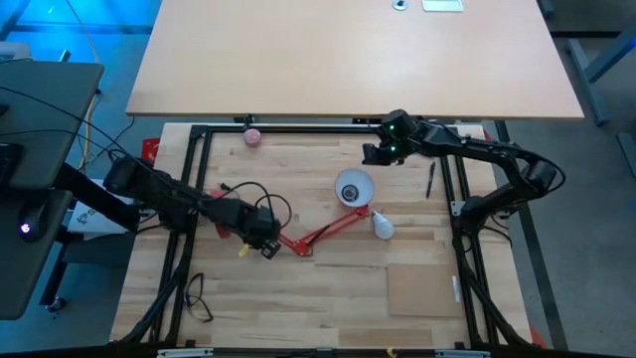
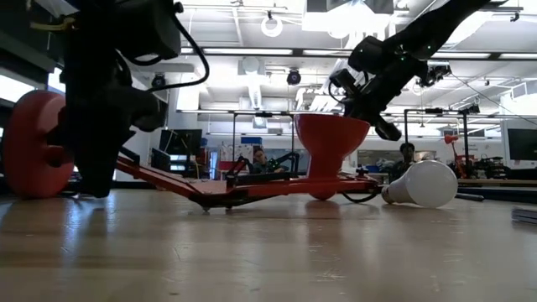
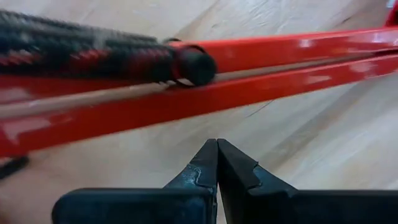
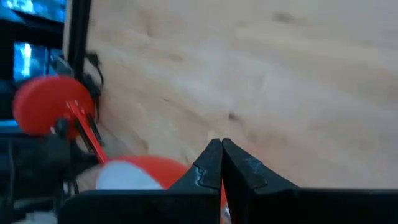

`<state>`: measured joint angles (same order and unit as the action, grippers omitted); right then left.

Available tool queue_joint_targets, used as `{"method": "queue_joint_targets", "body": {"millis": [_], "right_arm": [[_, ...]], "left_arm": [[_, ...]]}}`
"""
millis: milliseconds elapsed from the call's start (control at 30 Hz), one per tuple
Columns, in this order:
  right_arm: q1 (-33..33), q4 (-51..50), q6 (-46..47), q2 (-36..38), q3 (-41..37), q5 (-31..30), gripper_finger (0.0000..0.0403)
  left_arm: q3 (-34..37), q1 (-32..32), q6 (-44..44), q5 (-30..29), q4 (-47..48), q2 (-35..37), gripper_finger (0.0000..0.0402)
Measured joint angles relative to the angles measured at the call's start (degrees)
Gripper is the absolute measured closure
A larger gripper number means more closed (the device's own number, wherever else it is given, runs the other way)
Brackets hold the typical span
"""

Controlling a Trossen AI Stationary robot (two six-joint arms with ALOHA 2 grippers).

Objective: Screw lightbulb
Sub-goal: Prepare the desk lamp

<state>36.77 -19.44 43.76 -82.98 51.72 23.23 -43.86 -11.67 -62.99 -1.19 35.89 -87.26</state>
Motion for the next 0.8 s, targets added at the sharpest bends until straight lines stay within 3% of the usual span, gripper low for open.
{"method": "queue_joint_targets", "body": {"millis": [300, 800], "right_arm": [[-9.91, -3.67, 1.27, 0.15, -0.02, -0.78, 0.0403], [-20.60, -6.34, 6.78, 0.15, -0.04, -1.53, 0.0403]], "left_arm": [[0.04, 5.44, 10.81, 0.70, 3.52, 0.00, 0.0401], [0.06, 13.30, 31.26, -4.65, 9.33, 0.00, 0.0402]]}}
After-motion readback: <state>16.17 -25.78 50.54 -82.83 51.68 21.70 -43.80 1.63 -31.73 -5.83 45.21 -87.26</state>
